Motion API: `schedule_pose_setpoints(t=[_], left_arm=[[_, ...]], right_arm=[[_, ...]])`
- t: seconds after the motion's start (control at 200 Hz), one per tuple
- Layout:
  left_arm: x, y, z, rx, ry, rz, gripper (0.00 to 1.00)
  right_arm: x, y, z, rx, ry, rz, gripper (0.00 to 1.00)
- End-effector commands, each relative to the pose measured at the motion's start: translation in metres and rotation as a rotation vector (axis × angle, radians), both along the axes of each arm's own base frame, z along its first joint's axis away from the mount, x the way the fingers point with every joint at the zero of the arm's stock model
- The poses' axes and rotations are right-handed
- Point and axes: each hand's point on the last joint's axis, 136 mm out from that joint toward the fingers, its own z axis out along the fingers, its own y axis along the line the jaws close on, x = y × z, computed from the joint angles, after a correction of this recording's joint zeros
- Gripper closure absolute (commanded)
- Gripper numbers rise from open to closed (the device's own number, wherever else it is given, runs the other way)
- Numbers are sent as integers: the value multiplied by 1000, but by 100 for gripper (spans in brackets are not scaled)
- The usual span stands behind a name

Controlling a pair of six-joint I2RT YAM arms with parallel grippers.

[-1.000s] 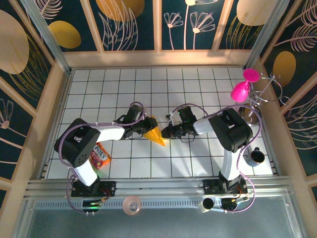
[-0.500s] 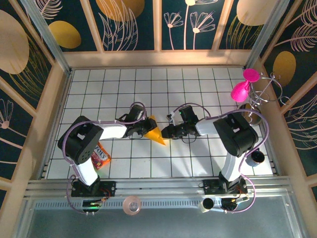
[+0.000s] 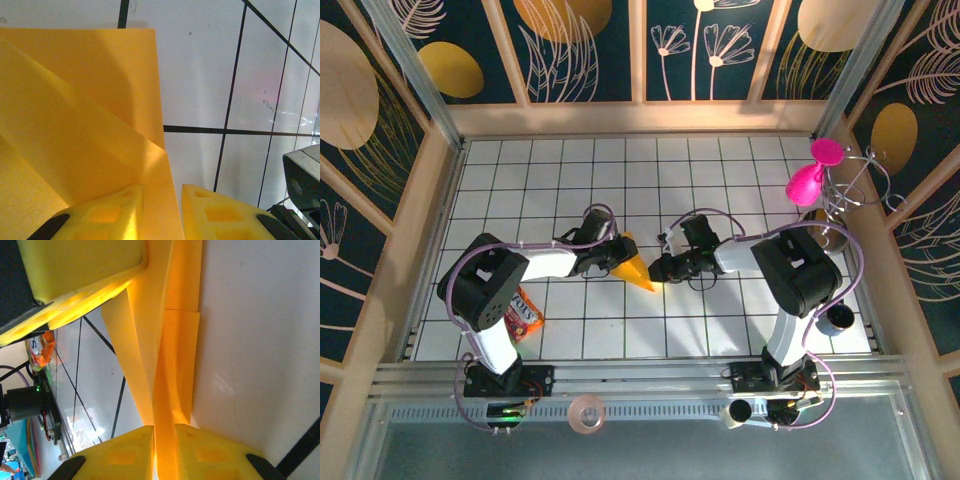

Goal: Fold a paper plane with a square sheet of paper (pick it up from the middle)
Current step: Fourth fold the wing at the center of the table.

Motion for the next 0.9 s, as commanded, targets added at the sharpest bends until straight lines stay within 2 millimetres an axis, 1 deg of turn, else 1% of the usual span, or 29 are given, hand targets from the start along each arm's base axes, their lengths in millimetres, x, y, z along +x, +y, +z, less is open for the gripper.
schedule_pose_setpoints(t=[0.0, 0.22, 0.375, 0.556, 0.636, 0.716, 0.841, 0.891], left_arm=[[1, 0, -3, 14, 11, -5, 74], [2, -2, -4, 10, 12, -11, 73], [3, -4, -3, 11, 6, -24, 73], [3, -5, -5, 13, 8, -31, 72], [2, -5, -6, 16, 12, -34, 72], [3, -5, -6, 18, 14, -35, 72], [3, -4, -5, 23, 11, -36, 72], [3, -4, -6, 27, 12, -36, 72]], right_arm=[[-5, -9, -20, -92, 24, -6, 84], [-8, -12, -31, -139, 33, -6, 89], [-8, -14, -38, -174, 37, -11, 90], [-8, -14, -39, -179, 40, -17, 90], [-6, -11, -30, -154, 25, -20, 88], [-1, -8, -15, -128, -11, -36, 83], [12, -11, 10, -119, -84, -85, 76], [16, -13, 17, -123, -114, -102, 75]])
